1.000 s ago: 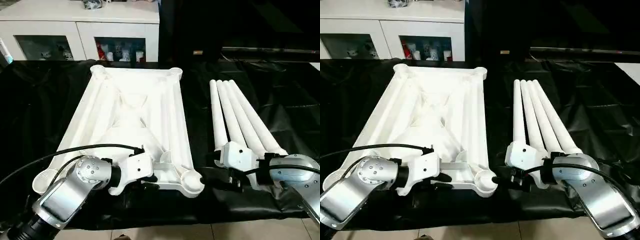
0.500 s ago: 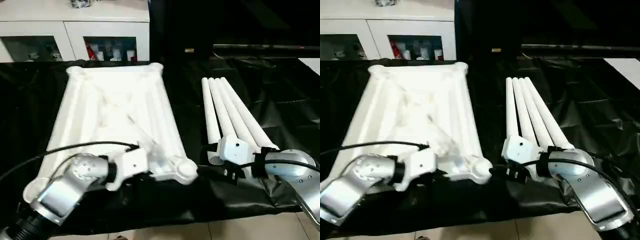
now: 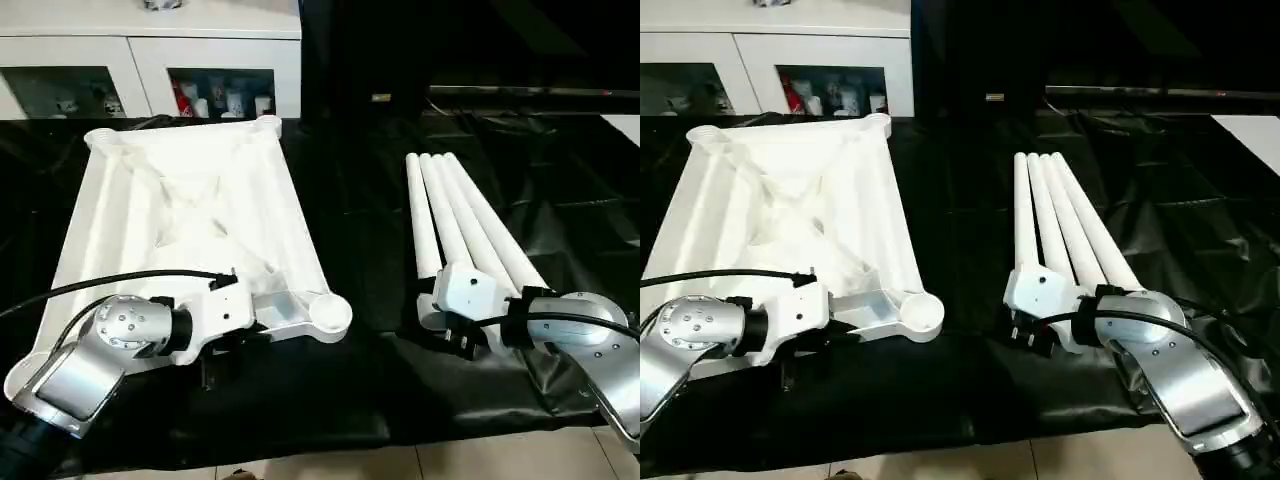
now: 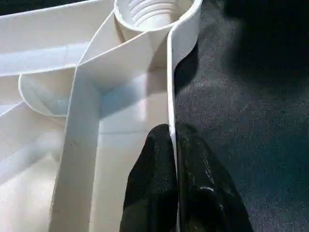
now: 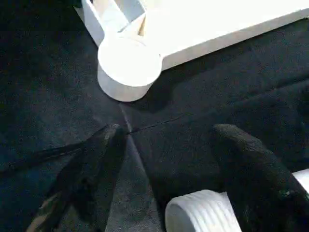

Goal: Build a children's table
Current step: Move table base

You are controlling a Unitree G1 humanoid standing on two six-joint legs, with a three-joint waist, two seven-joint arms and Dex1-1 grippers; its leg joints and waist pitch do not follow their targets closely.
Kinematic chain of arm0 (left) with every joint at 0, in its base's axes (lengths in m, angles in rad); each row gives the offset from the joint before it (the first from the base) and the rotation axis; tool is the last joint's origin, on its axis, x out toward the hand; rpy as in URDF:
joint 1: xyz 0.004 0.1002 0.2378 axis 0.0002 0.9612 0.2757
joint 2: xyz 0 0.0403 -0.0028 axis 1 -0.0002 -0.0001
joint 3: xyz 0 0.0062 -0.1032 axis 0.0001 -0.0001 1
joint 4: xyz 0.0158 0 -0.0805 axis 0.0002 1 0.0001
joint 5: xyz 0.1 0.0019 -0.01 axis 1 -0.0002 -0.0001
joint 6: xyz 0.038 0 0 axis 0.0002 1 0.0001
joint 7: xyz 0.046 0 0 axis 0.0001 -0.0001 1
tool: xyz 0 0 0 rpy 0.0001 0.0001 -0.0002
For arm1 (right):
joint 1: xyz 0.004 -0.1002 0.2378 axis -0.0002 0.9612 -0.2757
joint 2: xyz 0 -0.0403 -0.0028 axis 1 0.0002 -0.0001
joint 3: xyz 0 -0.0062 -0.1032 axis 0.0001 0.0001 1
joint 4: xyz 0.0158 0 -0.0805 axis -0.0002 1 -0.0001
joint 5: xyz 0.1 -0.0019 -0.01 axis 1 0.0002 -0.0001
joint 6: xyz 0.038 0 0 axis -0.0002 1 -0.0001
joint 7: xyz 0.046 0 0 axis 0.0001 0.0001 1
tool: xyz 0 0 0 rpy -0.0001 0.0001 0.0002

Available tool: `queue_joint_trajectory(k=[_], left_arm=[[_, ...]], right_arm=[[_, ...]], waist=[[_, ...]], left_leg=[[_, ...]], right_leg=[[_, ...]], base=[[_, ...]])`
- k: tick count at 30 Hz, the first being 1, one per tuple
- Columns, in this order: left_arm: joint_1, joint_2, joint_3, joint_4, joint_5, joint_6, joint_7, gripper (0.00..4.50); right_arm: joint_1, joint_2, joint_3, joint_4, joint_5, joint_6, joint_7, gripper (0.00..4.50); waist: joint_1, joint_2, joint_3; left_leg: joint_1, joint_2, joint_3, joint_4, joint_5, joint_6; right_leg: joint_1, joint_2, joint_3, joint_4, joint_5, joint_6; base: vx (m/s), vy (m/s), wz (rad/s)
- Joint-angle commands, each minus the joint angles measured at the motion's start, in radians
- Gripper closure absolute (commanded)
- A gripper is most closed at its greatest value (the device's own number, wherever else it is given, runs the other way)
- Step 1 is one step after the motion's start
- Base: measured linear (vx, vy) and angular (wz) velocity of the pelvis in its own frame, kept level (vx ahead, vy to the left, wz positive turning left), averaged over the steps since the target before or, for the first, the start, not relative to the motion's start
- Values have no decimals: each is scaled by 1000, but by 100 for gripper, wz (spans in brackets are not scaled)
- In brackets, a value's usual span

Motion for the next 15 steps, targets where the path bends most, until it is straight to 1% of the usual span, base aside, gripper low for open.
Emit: queue_joint_trajectory(k=[1,3,4,6,7,9,10,11,12,13,14,15], left_arm=[[17,46,45,11,21,2,18,447],[27,56,60,10,17,-3,19,447],[37,62,73,4,13,0,22,447],[46,65,82,-14,7,19,24,447],[46,65,82,-15,6,20,24,447],[50,67,85,-24,6,27,24,447],[46,62,97,-33,-8,54,27,404],[43,59,105,-39,-18,69,26,392],[43,59,105,-39,-18,69,26,392],[41,64,121,-61,-50,98,9,379],[40,67,127,-70,-62,108,3,367],[40,73,136,-85,-82,122,-9,356]], right_arm=[[-15,-4,-7,17,-1,-10,1,139],[-20,-2,-9,22,-1,-11,1,139],[-26,1,-12,29,-1,-14,2,139],[-37,13,-20,33,4,-10,-4,139],[-37,14,-20,33,5,-10,-4,139],[-41,20,-24,32,13,-5,-5,139],[-50,33,-33,34,9,-3,-27,139],[-58,44,-40,35,8,4,-45,139],[-58,44,-40,35,8,4,-45,139],[-72,55,-48,33,3,33,-72,139],[-77,59,-50,32,1,40,-81,139],[-83,65,-53,29,-1,52,-92,139]], waist=[[7,-1,-51],[4,-8,-50],[5,-8,-49],[4,-11,-49],[3,-8,-49],[5,-6,-49],[6,-12,-49],[8,-10,-51],[7,-10,-51],[7,-12,-50],[7,-16,-49],[9,-13,-50]], left_leg=[[12,84,-36,-79,-102,65],[11,84,-34,-80,-111,59],[13,86,-34,-81,-115,55],[16,86,-32,-81,-123,51],[16,87,-32,-81,-121,47],[19,88,-30,-80,-113,44],[21,88,-28,-81,-109,42],[20,87,-28,-79,-97,42],[20,87,-28,-79,-92,42],[20,86,-28,-79,-88,41],[21,85,-27,-80,-86,40],[21,84,-26,-79,-87,38]], right_leg=[[34,-107,48,-76,10,-255],[34,-105,47,-77,-4,-249],[32,-106,46,-77,-12,-246],[30,-105,47,-78,-27,-248],[30,-106,47,-77,-28,-250],[27,-104,47,-75,-3,-253],[27,-103,48,-74,11,-256],[28,-104,48,-71,28,-260],[28,-104,47,-71,35,-262],[28,-103,47,-70,42,-263],[28,-102,47,-70,40,-264],[27,-103,47,-70,30,-265]], base=[[0,0,0],[0,0,0],[0,0,0],[0,0,0],[0,0,0],[0,0,0],[0,0,0],[0,0,0],[0,0,0],[0,0,0],[0,0,0],[0,0,0]])
